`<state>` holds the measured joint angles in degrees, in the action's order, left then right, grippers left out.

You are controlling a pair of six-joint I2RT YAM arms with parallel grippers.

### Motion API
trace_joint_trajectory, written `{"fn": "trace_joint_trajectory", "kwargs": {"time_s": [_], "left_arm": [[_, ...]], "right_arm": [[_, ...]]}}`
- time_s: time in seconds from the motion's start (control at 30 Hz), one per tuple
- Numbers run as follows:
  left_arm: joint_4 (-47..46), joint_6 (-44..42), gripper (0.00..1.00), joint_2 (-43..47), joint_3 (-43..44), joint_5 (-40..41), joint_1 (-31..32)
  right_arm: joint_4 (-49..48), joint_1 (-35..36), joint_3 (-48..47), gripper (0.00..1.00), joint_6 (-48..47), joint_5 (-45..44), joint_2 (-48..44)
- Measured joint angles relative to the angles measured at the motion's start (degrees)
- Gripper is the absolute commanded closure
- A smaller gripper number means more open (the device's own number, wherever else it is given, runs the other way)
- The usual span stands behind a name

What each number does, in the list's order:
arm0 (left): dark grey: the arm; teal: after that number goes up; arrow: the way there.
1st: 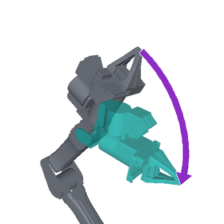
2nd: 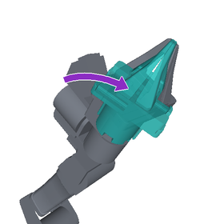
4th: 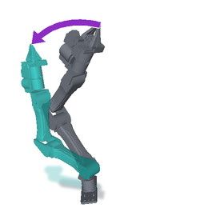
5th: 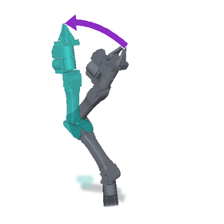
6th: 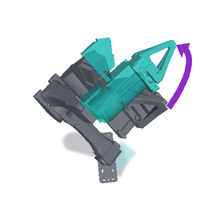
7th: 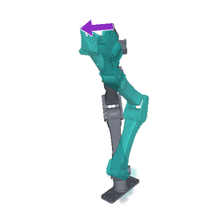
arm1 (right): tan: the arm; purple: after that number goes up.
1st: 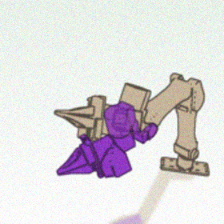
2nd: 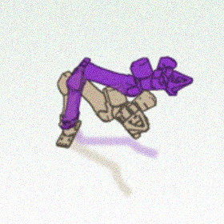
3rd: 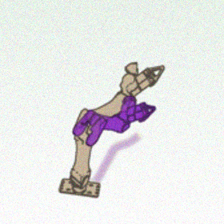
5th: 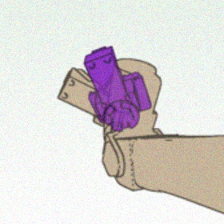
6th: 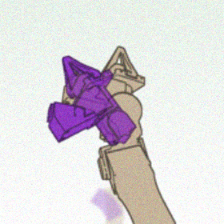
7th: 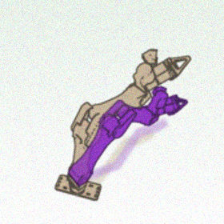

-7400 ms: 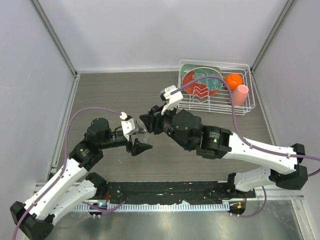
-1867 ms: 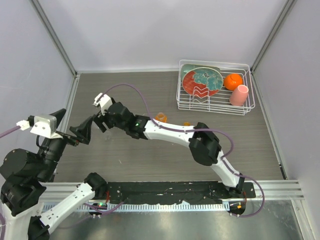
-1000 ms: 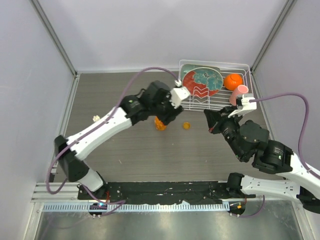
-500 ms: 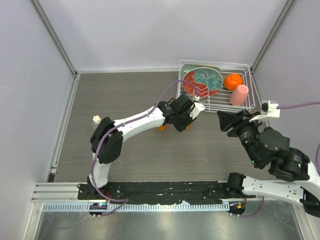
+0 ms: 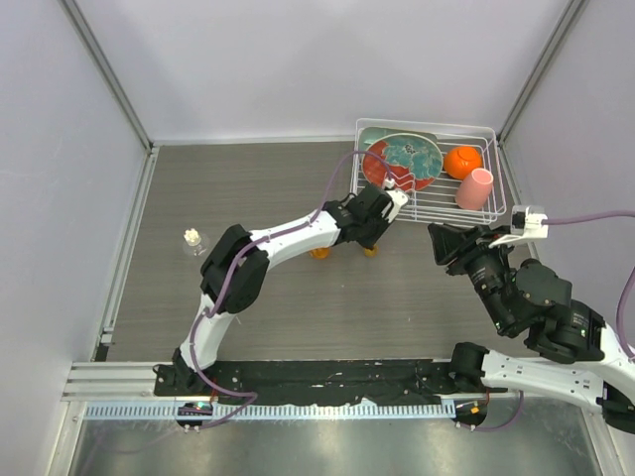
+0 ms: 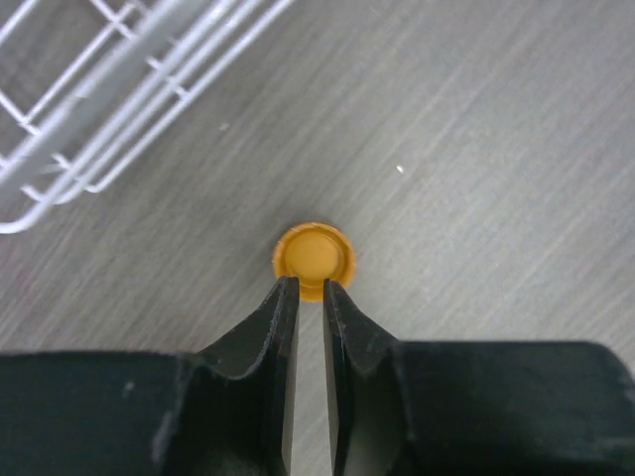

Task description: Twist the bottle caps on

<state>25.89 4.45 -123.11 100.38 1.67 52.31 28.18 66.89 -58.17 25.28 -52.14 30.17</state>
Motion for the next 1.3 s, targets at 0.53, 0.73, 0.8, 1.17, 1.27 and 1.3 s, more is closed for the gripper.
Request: {"fn": "trace_joint_trajectory", "kwargs": {"time_s": [0.53, 0.73, 0.8, 1.17, 1.27, 1.3], "left_arm": [[-4.5, 2.7, 0.58, -4.1, -2.7, 3.4, -1.6], [-6.0, 3.1, 0.72, -4.6, -2.8, 3.3, -1.6], [-6.5, 3.3, 0.77, -4.6, -3.0, 3.0, -1.6], [-8.5, 4.4, 1.0, -5.1, -3.9, 0.0, -1.6], [-9.6, 4.4, 1.0, -5.0, -4.5, -1.4, -1.7], [-10.0, 4.3, 1.0, -4.7, -5.0, -1.9, -1.7]], "right_arm": [[-3.0, 0.0, 2.9, 0.61, -2.6, 1.7, -1.5], [-3.3, 0.0, 3.8, 0.62, -2.6, 1.9, -1.8], [-3.3, 0.0, 4.1, 0.63, -2.5, 2.0, -1.8], [-2.3, 0.0, 4.4, 0.65, -1.3, 2.3, -2.0], [-1.9, 0.0, 4.3, 0.65, -1.0, 2.3, -2.0], [-1.6, 0.0, 4.3, 0.66, -0.9, 2.3, -2.0]]}}
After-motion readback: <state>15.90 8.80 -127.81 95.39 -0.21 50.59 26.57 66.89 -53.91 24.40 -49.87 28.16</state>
